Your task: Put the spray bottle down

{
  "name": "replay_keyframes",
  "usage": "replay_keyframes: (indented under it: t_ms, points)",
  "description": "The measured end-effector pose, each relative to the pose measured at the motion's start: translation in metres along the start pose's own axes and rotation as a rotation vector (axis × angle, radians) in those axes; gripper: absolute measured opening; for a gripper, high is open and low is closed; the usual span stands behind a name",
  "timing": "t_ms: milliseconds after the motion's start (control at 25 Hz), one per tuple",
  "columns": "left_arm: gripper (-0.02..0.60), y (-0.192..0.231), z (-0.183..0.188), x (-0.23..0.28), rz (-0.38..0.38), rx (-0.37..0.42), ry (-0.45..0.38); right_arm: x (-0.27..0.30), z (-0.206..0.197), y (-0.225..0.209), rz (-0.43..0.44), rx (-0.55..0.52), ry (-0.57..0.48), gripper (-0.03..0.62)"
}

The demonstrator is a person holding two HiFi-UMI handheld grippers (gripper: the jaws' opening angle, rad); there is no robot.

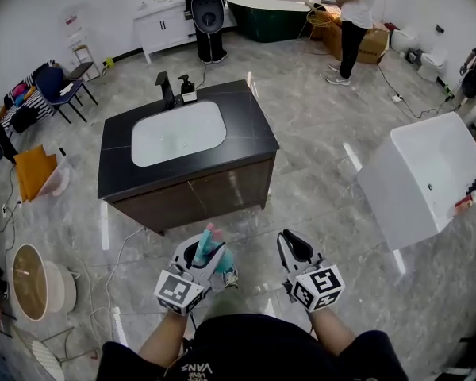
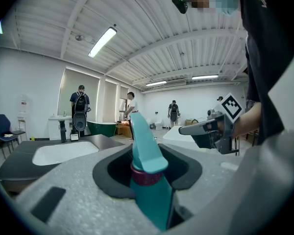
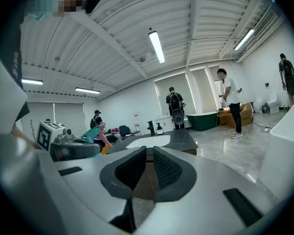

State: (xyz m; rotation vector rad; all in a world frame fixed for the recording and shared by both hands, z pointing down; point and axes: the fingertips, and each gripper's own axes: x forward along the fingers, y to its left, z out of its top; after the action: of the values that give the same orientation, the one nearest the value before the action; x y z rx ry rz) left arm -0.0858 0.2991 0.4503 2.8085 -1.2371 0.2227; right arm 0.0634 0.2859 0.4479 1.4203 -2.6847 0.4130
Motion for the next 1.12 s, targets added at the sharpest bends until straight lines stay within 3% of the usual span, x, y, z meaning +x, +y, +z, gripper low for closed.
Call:
replay_keyframes:
  t_ms: [560,800,1120]
  points:
    - [0.143,0.134,0.008,0.063,-0.079,0.009,0.016,0.127,0.032,-0.022,-0.101,0.030,0.002,0.029]
    - [0.143,0.168,0.014,0.084,-0.120,0.026,0.004,0.158,0.035,-0.029,-0.151,0.046,0.002,0.029]
    - [0.143,0.202,0.030,0.113,-0.115,0.021,-0.028,0.185,0.036,-0.043,-0.160,0.056,0.017,0.029]
